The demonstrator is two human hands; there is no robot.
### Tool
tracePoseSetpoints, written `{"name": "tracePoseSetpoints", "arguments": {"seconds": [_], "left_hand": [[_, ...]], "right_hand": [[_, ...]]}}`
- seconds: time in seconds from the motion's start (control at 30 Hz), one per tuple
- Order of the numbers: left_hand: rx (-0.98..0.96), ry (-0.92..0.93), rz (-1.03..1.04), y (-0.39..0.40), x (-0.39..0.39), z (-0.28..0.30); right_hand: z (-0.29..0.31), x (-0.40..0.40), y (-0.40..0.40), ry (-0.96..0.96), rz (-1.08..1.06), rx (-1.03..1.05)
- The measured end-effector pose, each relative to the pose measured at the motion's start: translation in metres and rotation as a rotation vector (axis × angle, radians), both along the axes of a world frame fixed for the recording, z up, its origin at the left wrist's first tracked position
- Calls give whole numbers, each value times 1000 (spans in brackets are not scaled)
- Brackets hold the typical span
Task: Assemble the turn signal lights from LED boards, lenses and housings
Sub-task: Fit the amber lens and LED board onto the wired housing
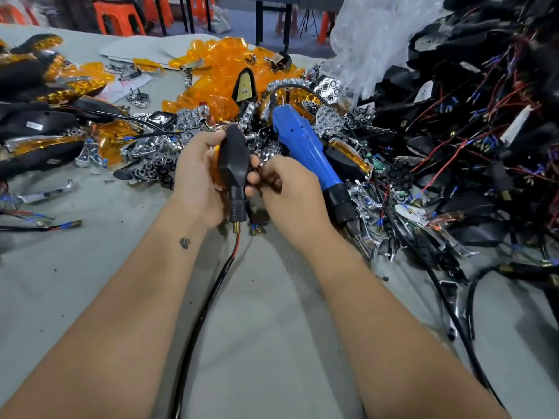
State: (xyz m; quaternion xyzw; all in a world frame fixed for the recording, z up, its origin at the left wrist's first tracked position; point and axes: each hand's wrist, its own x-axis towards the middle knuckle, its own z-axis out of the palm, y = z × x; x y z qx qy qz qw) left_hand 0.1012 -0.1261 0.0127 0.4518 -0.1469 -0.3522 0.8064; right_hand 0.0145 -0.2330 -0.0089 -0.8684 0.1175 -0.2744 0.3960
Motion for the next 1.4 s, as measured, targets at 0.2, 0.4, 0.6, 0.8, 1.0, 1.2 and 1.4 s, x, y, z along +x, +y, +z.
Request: {"name": "tracePoseSetpoints", "arguments": {"seconds": [0.2, 0.4, 0.6, 0.8, 1.0, 1.2, 1.4], "left_hand": [[-13, 35, 49, 1, -10, -2], [-3, 27, 59, -4, -17, -4], [79, -16, 69, -9, -23, -2], [99, -5, -10, -7, -22, 0], [186, -19, 43, -5, -22, -1], [184, -16, 24, -4, -24, 0], [161, -29, 16, -3, -19, 0]], "right_hand": [[6, -3, 8, -251, -116, 111], [19, -4, 6, -267, -70, 416], [23, -5, 2, -232, -2, 567], [22, -7, 0, -218, -18, 532], [19, -8, 1, -222, -51, 406], [19, -10, 1, -200, -21, 204], [24, -11, 2, -204, 31, 342]]}}
